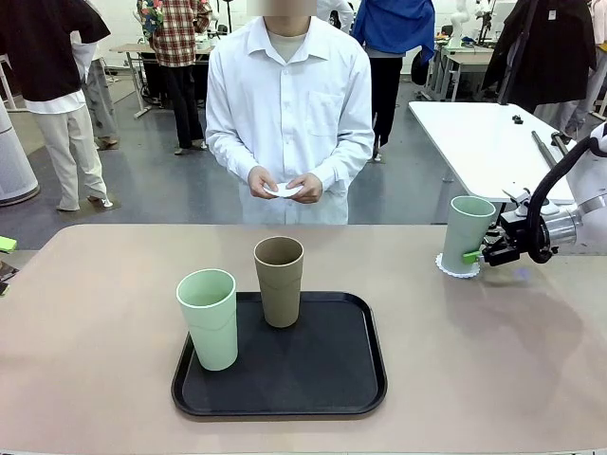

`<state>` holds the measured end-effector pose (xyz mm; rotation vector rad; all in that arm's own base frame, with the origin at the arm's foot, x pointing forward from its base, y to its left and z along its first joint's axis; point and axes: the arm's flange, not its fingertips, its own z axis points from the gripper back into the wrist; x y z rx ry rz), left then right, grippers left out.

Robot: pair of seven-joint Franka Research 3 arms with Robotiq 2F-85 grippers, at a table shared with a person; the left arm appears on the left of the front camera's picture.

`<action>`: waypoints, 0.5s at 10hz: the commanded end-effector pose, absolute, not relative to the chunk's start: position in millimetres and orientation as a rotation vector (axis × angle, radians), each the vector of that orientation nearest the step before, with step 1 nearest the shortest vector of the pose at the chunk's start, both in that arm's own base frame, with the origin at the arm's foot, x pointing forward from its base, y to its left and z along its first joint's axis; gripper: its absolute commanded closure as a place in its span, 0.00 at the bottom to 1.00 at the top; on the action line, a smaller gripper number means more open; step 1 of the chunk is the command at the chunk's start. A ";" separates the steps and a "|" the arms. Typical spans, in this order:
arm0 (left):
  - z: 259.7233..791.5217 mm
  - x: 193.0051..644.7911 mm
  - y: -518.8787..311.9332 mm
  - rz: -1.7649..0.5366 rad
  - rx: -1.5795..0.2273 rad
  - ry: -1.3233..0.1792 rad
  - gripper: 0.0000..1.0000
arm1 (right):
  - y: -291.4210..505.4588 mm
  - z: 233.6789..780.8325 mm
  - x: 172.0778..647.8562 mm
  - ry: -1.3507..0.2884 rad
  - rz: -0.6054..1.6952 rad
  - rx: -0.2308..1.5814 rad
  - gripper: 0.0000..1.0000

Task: Place coasters on the table and set cups on them.
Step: Pick up one Reusable plastic cup and place it on a coaster set by the human.

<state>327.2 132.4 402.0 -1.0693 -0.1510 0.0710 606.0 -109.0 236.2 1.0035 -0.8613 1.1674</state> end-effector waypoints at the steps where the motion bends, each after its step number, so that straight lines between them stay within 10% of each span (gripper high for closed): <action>1: 403.0 327.1 133.1 0.077 -1.081 -0.158 0.00 | -108.9 242.2 610.5 -0.819 1.170 0.988 0.00; 5: 403.0 327.1 133.1 0.077 -1.081 -0.158 0.00 | -117.6 244.4 607.6 -0.768 1.171 0.950 0.00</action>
